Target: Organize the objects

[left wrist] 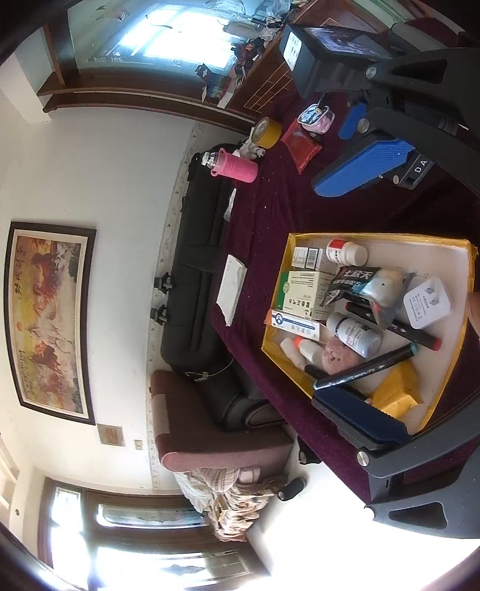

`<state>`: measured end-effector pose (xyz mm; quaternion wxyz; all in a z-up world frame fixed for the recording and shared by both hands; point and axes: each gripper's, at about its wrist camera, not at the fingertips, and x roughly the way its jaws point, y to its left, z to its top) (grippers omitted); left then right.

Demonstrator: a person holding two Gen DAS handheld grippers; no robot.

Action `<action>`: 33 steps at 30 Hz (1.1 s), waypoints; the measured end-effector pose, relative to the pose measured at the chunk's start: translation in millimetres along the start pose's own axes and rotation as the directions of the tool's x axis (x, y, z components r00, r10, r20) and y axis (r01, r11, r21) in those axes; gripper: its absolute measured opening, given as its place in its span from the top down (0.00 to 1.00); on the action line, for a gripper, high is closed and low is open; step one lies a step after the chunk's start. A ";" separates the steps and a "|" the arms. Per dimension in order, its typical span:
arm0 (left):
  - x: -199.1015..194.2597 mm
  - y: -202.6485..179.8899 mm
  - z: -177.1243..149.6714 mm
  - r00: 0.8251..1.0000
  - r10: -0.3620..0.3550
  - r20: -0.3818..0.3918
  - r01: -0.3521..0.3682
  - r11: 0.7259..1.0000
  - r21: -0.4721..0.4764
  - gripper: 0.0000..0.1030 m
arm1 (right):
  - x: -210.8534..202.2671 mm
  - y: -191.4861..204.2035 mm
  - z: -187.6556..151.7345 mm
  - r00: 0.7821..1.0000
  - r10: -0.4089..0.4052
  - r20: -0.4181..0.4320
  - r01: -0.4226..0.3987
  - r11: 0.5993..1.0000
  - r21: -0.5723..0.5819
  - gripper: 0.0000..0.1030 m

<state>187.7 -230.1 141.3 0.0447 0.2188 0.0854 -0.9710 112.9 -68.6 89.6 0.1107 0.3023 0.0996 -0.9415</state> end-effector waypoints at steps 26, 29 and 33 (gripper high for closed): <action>23.0 24.1 -23.0 0.996 0.036 -0.087 -0.038 0.999 -0.023 0.01 | -3.9 16.0 -7.1 1.000 -0.024 0.009 0.025 0.999 -0.038 0.33; 23.4 25.7 -22.6 0.995 0.055 -0.084 -0.058 0.998 -0.026 0.01 | -3.7 16.7 -7.7 1.000 -0.026 0.011 0.026 0.999 -0.039 0.33; 22.0 24.2 -22.6 0.996 0.052 -0.072 -0.053 0.999 -0.011 0.01 | -3.3 17.3 -8.1 1.000 -0.024 0.008 0.025 0.999 -0.040 0.33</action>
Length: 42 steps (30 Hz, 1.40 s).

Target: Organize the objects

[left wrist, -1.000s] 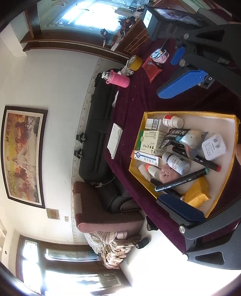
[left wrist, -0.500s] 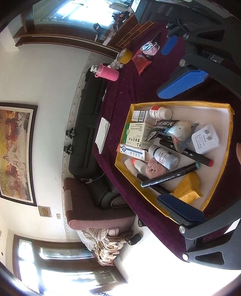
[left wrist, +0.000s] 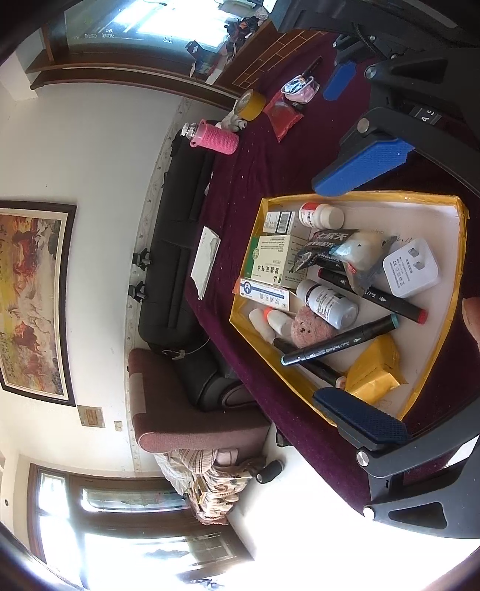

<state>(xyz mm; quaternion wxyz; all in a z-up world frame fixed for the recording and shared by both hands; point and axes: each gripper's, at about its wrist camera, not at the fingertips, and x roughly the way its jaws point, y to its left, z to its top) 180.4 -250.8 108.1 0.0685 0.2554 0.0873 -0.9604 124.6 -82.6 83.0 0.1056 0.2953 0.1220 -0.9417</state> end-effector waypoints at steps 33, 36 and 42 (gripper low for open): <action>18.4 12.2 -28.2 0.984 0.010 -0.177 -0.015 1.000 -0.022 0.01 | -1.0 26.9 4.4 0.999 -0.037 0.019 0.039 0.994 -0.100 0.33; 17.2 15.3 -28.2 0.984 0.010 -0.178 -0.015 0.999 -0.028 0.01 | 0.6 27.1 7.2 0.999 -0.048 0.011 0.048 0.993 -0.108 0.33; 17.1 12.6 -27.5 0.984 0.008 -0.179 -0.011 1.000 -0.015 0.01 | 3.2 27.7 10.1 0.997 -0.072 0.004 0.071 0.988 -0.135 0.33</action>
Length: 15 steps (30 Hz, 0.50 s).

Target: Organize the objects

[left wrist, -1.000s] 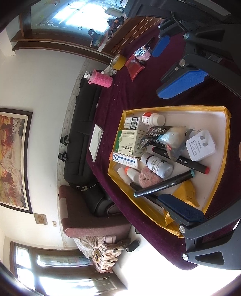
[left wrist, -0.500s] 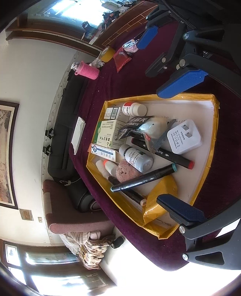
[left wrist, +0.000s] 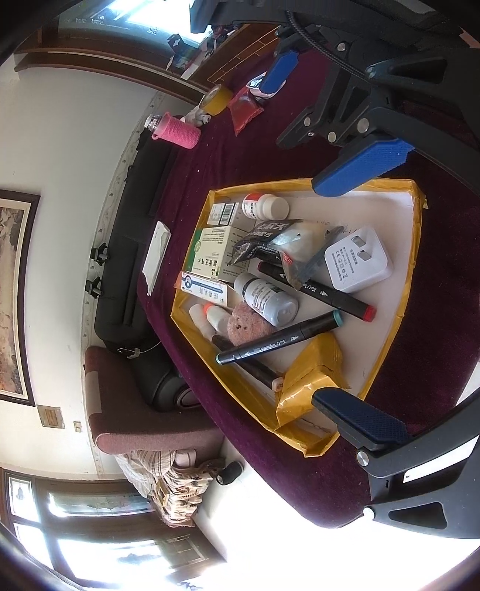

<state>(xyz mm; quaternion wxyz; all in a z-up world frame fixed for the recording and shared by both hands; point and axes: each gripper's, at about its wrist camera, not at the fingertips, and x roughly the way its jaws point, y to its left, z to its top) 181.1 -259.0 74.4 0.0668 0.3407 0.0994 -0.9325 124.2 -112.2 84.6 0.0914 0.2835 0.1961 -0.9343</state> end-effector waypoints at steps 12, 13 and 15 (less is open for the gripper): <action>1.0 -4.6 -6.3 0.998 0.054 -0.029 -0.054 0.999 -0.001 0.01 | 3.5 0.6 14.5 1.000 -0.008 -0.011 0.007 0.999 -0.040 0.33; 0.8 -4.5 -6.0 0.998 0.058 -0.031 -0.059 0.998 -0.003 0.01 | 2.9 0.7 15.2 1.000 -0.006 -0.008 0.005 0.999 -0.042 0.33; 0.7 -4.0 -5.3 0.998 0.057 -0.036 -0.058 0.998 -0.009 0.01 | 1.3 0.3 15.5 1.000 -0.004 -0.005 0.004 0.999 -0.041 0.33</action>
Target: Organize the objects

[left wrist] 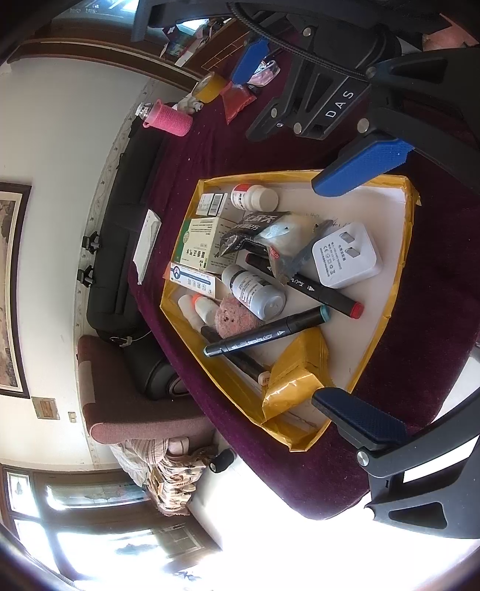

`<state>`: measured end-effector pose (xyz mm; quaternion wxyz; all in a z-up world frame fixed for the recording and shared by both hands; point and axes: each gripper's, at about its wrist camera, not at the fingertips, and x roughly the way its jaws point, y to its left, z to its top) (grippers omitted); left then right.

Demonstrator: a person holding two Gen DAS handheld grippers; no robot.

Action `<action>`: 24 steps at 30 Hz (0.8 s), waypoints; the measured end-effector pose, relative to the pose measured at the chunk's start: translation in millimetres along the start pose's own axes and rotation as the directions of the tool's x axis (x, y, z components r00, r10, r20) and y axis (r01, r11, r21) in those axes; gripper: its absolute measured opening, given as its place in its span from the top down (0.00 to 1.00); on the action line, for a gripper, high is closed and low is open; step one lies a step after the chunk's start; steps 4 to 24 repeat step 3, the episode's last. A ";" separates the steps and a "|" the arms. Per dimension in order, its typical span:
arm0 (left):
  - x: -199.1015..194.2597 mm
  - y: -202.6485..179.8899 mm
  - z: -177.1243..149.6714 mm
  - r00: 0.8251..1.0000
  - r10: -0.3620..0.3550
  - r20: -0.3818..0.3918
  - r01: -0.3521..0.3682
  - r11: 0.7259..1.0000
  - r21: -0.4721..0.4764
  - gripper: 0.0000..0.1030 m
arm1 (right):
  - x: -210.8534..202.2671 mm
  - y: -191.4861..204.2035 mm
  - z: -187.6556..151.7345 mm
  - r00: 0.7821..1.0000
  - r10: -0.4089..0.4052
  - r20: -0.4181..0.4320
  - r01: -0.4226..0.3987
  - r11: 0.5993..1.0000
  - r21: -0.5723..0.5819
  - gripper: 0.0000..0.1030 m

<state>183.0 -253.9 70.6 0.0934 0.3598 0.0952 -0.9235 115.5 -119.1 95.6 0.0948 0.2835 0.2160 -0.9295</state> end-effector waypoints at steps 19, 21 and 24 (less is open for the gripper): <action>2.4 0.6 0.2 1.000 0.000 -0.019 -0.001 1.000 -0.012 0.01 | 1.1 -1.6 -0.8 1.000 0.006 -0.005 -0.006 1.000 0.008 0.33; 2.4 0.6 0.2 1.000 0.000 -0.019 -0.001 1.000 -0.012 0.01 | 1.1 -1.6 -0.8 1.000 0.006 -0.005 -0.006 1.000 0.008 0.33; 2.4 0.6 0.2 1.000 0.000 -0.019 -0.001 1.000 -0.012 0.01 | 1.1 -1.6 -0.8 1.000 0.006 -0.005 -0.006 1.000 0.008 0.33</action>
